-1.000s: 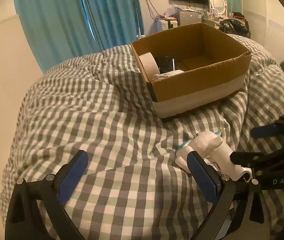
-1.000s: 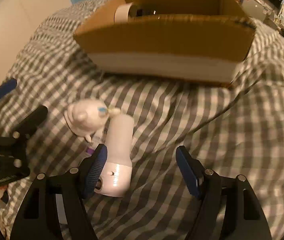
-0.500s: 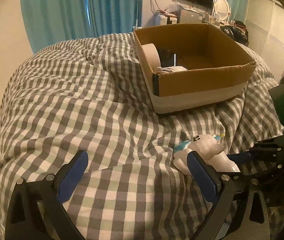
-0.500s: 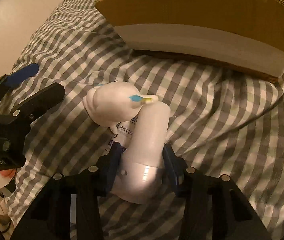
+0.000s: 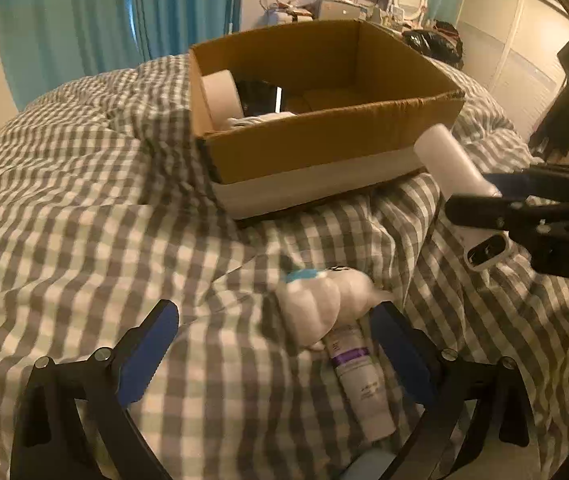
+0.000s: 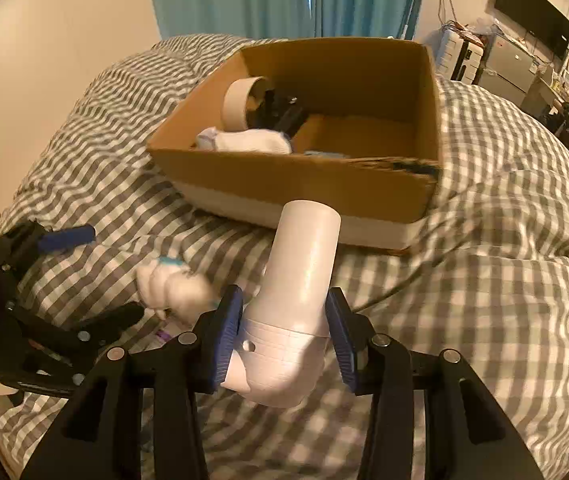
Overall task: Organize objects
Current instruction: 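Grasp the white bottle with the right tool while the left tool grasps the figurine, then carry the figurine and bottle into the box and open both tools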
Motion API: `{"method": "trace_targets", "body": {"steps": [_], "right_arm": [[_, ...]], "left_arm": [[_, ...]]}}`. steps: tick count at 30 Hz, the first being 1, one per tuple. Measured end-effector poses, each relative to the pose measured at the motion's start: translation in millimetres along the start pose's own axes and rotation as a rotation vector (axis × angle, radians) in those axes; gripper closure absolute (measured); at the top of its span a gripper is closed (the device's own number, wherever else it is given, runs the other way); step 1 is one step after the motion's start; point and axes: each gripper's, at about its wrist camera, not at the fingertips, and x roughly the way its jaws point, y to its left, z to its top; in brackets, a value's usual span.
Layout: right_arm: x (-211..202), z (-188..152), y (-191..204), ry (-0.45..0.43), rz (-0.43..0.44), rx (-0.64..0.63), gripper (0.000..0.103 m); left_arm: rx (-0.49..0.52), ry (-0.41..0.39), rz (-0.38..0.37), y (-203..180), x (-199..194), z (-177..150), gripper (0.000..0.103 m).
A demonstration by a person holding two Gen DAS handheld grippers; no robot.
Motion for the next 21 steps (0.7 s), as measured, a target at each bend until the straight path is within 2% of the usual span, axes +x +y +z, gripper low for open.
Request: {"method": "trace_targets", "body": {"steps": [4, 8, 11, 13, 14, 15, 21], "right_arm": [[9.6, -6.0, -2.8, 0.003, 0.038, 0.030, 0.060], [17.4, -15.3, -9.7, 0.017, 0.064, 0.039, 0.060], [20.9, -18.2, -13.3, 0.029, 0.077, 0.045, 0.060], [22.3, -19.3, -15.0, 0.031, 0.080, 0.047, 0.060], [23.1, -19.6, -14.8, 0.031, 0.081, 0.046, 0.060], [23.5, -20.3, -14.6, 0.031, 0.080, 0.045, 0.060], [18.2, -21.3, -9.6, 0.025, 0.048, 0.029, 0.060]], "left_arm": [[0.020, 0.053, -0.029, -11.9, 19.5, 4.0, 0.017], [0.065, 0.090, -0.085, -28.8, 37.2, 6.0, 0.017], [0.094, 0.127, -0.079, -36.6, 49.3, 3.5, 0.017], [0.105, 0.156, -0.065, -38.7, 57.1, 0.4, 0.026], [0.112, 0.159, -0.064, -39.6, 58.2, -0.6, 0.031], [0.113, 0.156, -0.064, -39.9, 57.3, -0.8, 0.043], [0.077, 0.132, -0.049, -31.8, 37.6, -3.1, 0.046]]}}
